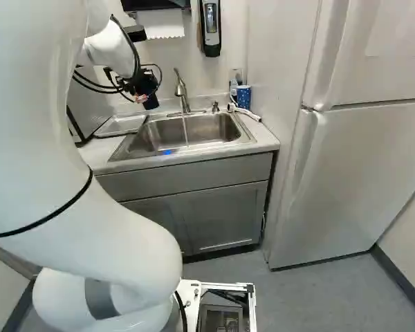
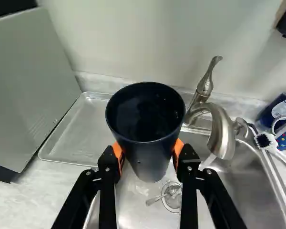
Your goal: Rinse the cup and place it in the tray
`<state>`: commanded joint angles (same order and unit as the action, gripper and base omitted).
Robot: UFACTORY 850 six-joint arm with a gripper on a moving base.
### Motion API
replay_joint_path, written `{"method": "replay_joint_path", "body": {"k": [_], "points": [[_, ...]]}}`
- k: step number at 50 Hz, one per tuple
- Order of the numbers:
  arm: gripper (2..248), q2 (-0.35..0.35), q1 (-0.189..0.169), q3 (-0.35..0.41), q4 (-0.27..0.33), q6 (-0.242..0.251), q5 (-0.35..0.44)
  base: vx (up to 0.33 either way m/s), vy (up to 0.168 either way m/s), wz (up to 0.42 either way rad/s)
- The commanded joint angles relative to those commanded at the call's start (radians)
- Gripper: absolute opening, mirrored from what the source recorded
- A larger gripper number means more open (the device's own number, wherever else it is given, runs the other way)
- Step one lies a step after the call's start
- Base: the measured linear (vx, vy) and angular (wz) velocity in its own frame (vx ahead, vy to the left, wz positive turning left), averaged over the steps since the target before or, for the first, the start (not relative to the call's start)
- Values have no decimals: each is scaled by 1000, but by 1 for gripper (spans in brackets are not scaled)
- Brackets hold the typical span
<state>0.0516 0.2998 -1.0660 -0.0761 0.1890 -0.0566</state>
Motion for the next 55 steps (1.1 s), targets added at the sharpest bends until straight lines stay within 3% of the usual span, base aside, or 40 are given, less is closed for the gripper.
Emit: {"method": "replay_joint_path", "body": {"k": [32, 55], "points": [[120, -7, 16, -7, 0, -6, 0, 0, 0, 0], [120, -7, 16, -7, 0, -221, 0, 0, 0, 0]]}}
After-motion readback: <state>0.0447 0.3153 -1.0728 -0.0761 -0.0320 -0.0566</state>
